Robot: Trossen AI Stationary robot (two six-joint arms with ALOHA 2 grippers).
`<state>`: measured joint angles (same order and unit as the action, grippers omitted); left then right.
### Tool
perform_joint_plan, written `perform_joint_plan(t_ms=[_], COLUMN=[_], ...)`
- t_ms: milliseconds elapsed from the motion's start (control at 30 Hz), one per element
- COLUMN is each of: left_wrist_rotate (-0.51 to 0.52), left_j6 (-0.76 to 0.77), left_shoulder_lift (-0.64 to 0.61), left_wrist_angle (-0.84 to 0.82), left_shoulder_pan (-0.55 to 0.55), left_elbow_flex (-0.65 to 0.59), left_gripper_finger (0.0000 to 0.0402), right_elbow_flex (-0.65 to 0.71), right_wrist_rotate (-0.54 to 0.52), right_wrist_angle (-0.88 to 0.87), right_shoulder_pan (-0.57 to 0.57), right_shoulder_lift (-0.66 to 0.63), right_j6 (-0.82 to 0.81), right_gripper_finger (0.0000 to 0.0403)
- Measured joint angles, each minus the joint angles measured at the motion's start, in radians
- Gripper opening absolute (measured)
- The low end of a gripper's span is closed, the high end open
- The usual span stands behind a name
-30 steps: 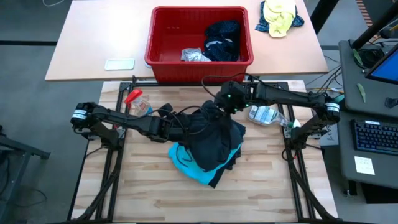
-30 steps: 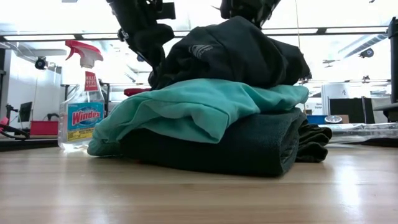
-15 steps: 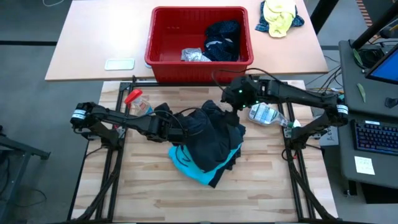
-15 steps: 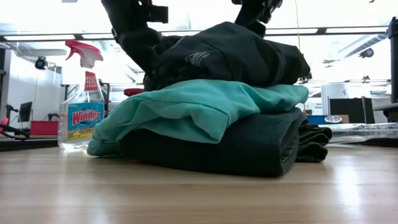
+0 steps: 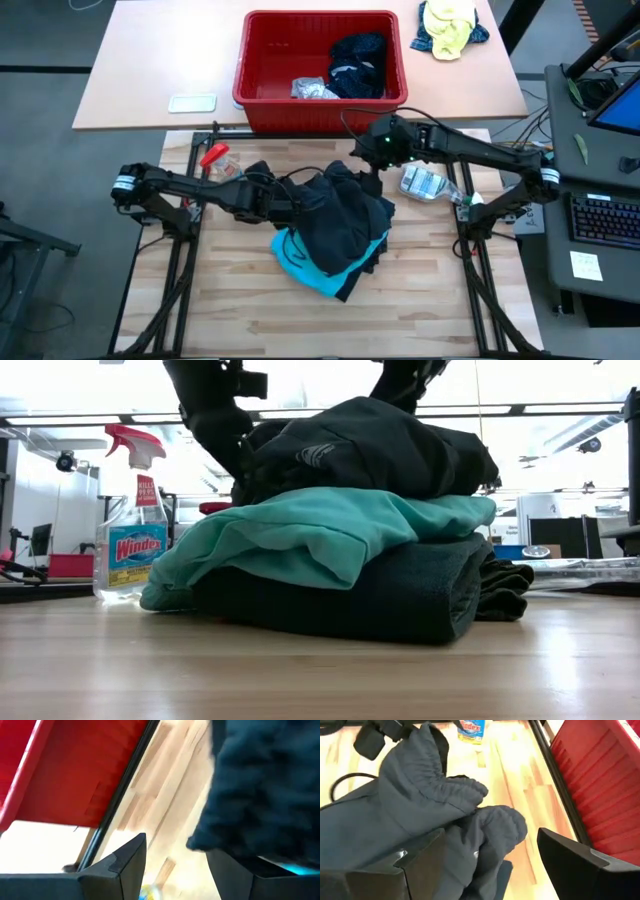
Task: Fold Laundry from Bin
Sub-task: Fold the black shorts
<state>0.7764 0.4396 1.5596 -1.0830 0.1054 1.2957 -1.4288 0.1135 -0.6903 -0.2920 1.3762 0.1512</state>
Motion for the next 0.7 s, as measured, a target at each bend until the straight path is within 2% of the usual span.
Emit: perform_joint_plan(t_ms=[133, 233, 367, 500, 700], left_wrist_rotate=[0.047, 0.052, 0.051, 0.041, -0.028], left_j6=[0.077, 0.129, 0.146, 0.143, 0.076], left_shoulder_lift=[-0.018, -0.034, -0.045, -0.047, -0.05], left_wrist_angle=[-0.145, -0.211, -0.211, -0.211, -0.205], left_shoulder_pan=[-0.001, 0.0, 0.003, 0.01, 0.073], left_elbow_flex=[0.0, 0.0, 0.0, 0.0, 0.0], left_gripper_finger=[0.02, 0.021, 0.0217, 0.0217, 0.0217], right_elbow_flex=[0.028, 0.067, 0.108, 0.124, 0.125], right_wrist_rotate=[0.006, 0.073, 0.182, 0.21, 0.277], right_wrist_angle=[0.041, 0.069, 0.103, 0.144, 0.152], right_shoulder_pan=[-0.029, -0.063, -0.104, -0.135, -0.145], right_shoulder_lift=[0.01, 0.023, 0.042, 0.056, 0.081], right_j6=[0.018, 0.017, 0.002, -0.019, -0.023], right_gripper_finger=[0.0301, 0.0297, 0.0291, 0.0288, 0.0288])
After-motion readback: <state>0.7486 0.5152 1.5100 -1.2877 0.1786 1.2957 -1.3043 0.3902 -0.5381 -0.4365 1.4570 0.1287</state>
